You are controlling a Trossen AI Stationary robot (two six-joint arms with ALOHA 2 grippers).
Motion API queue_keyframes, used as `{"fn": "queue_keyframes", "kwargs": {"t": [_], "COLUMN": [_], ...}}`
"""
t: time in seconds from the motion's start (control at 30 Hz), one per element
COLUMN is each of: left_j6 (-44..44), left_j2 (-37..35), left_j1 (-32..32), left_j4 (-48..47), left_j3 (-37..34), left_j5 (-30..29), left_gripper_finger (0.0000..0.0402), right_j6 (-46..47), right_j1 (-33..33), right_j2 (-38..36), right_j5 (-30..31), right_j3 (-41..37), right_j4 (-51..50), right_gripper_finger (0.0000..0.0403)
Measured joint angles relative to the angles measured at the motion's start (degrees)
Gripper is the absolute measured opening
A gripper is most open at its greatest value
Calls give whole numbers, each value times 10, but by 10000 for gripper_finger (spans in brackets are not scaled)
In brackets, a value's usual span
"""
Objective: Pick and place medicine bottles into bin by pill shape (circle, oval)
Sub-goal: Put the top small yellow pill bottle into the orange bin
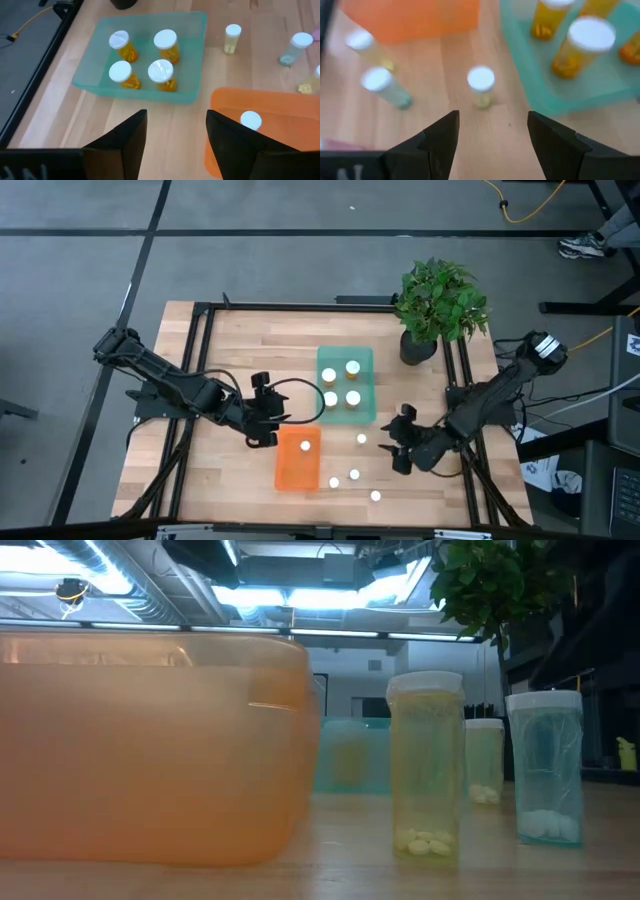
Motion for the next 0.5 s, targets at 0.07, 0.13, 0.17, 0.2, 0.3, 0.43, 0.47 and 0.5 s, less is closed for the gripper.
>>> {"fn": "queue_keyframes", "kwargs": {"t": [0.07,0.13,0.17,0.2,0.3,0.43,0.47,0.5], "left_j6": [0,0,0,0,0,0,0,0], "left_j2": [0,0,0,0,0,0,0,0], "left_j1": [0,0,0,0,0,0,0,0], "left_j4": [0,0,0,0,0,0,0,0], "left_j3": [0,0,0,0,0,0,0,0], "left_j5": [0,0,0,0,0,0,0,0], "left_gripper_finger": [195,195,195,195,195,195,195,195], "right_j6": [5,8,5,1,-20,-45,-47,-50], "right_j1": [-7,-13,-16,-19,-27,-42,-47,-52], "right_j2": [25,48,58,67,92,116,122,126], "right_j5": [-9,-18,-22,-25,-36,-34,-33,-33], "right_j3": [0,0,0,0,0,0,0,0], "right_j4": [1,13,23,36,76,112,118,125], "right_gripper_finger": [236,236,236,236,236,236,236,236]}}
